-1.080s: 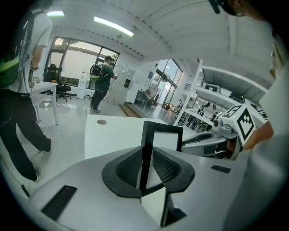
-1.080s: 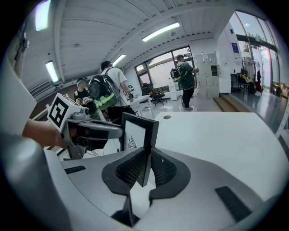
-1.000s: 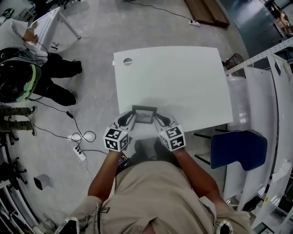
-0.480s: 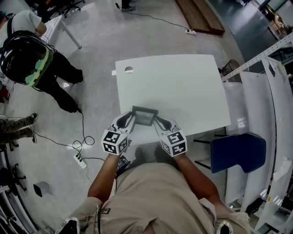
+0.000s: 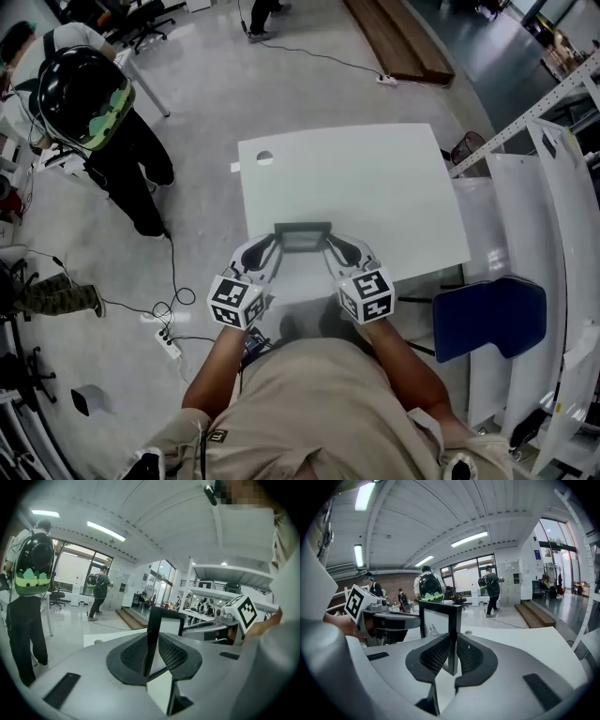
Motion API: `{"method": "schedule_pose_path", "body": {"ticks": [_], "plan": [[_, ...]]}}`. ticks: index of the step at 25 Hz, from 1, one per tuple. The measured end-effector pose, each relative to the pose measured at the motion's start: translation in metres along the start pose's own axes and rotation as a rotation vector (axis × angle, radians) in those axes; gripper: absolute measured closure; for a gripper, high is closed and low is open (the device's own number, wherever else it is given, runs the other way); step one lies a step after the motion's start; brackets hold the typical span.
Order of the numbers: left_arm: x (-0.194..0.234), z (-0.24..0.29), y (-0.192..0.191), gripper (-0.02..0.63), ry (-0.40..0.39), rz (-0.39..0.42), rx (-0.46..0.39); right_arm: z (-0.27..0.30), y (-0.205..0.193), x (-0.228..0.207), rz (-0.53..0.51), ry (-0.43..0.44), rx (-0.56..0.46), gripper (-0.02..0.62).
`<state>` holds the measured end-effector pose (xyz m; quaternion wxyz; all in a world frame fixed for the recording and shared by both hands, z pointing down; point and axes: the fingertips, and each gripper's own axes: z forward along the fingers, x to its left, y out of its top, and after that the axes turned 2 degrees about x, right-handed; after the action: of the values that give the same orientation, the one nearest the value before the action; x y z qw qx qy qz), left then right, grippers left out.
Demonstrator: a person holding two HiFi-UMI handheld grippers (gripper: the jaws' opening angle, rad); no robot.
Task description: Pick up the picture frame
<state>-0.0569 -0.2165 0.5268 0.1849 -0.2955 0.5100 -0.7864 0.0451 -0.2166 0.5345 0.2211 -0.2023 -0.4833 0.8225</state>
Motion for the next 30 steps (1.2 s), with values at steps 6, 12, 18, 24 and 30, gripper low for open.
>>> {"method": "schedule_pose_path", "body": {"ticks": [6,12,18,24,30], "plan": [[-0.014,-0.007,0.017,0.529,-0.007,0.023,-0.036,-0.016,0.017,-0.001,-0.011,-0.011,-0.044,0.54],[-0.03,-0.021,0.042,0.529,-0.024,0.055,-0.067,-0.04,0.041,0.007,-0.022,-0.023,-0.089,0.54],[-0.046,-0.034,0.058,0.529,-0.028,0.082,-0.111,-0.062,0.06,0.013,-0.047,-0.028,-0.148,0.54],[-0.058,-0.051,0.067,0.529,-0.026,0.103,-0.151,-0.083,0.076,0.027,-0.08,-0.028,-0.204,0.54],[-0.07,-0.052,0.079,0.529,-0.024,0.119,-0.176,-0.099,0.09,0.025,-0.104,-0.028,-0.242,0.54]]}}
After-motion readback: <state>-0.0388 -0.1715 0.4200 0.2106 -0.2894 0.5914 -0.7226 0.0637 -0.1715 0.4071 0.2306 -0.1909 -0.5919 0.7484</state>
